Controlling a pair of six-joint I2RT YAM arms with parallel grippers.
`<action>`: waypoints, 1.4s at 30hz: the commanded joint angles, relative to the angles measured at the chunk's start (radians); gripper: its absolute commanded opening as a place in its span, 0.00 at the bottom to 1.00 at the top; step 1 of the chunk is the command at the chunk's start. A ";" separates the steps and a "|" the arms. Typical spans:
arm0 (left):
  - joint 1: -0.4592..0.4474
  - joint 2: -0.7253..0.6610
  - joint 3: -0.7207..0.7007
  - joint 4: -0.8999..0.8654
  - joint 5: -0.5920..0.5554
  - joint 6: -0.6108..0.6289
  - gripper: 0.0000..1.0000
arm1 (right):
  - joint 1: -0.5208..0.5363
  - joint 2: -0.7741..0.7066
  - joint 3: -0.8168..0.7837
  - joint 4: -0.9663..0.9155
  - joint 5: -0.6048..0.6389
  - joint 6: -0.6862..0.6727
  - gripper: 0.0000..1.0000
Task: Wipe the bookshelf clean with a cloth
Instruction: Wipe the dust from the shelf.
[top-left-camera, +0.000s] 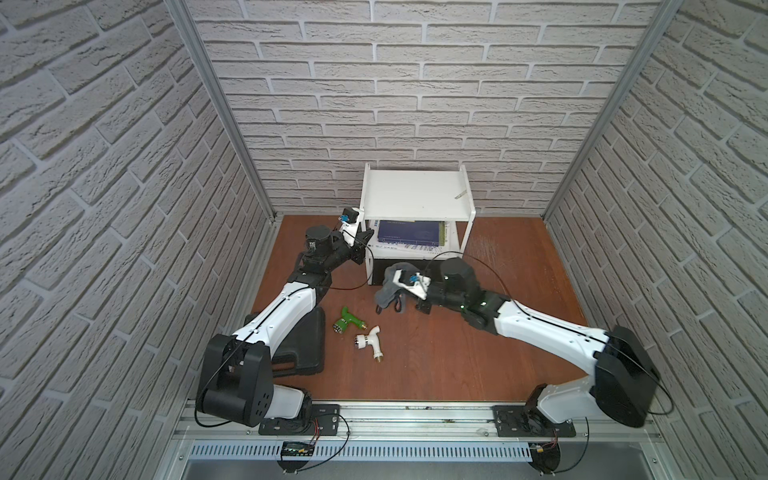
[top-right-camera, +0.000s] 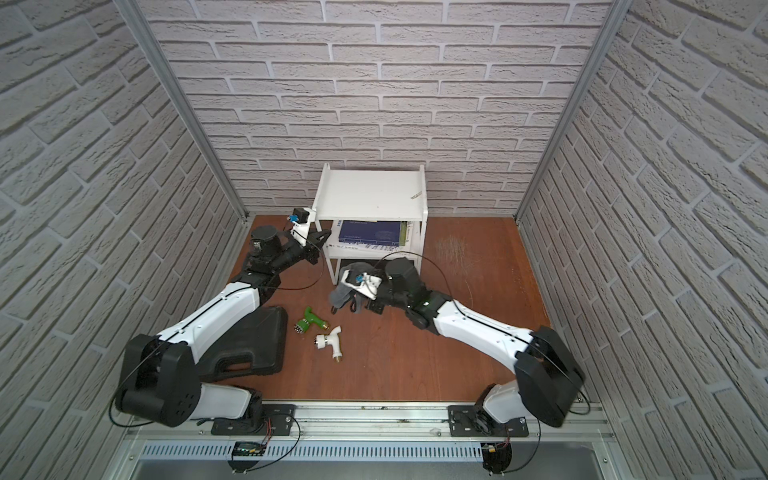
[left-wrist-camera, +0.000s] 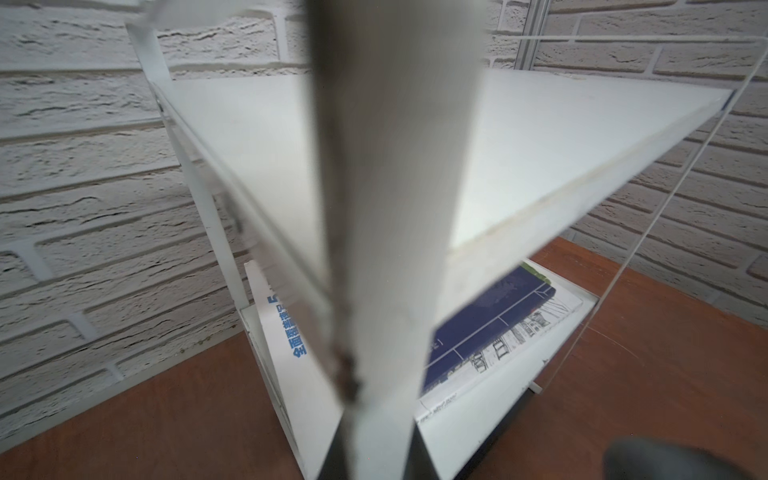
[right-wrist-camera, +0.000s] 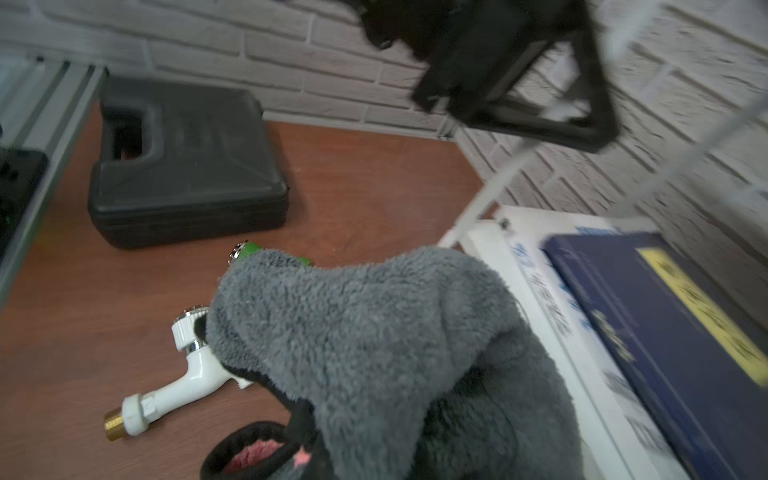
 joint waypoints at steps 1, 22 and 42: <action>0.016 0.058 -0.002 -0.016 0.003 -0.003 0.03 | 0.087 0.151 0.115 0.070 0.149 -0.309 0.03; 0.035 0.060 0.005 -0.135 -0.069 0.043 0.00 | 0.045 0.431 0.212 0.260 0.389 -0.636 0.03; 0.042 0.084 0.011 -0.205 -0.084 0.025 0.00 | -0.055 0.719 0.274 0.384 0.697 -0.896 0.03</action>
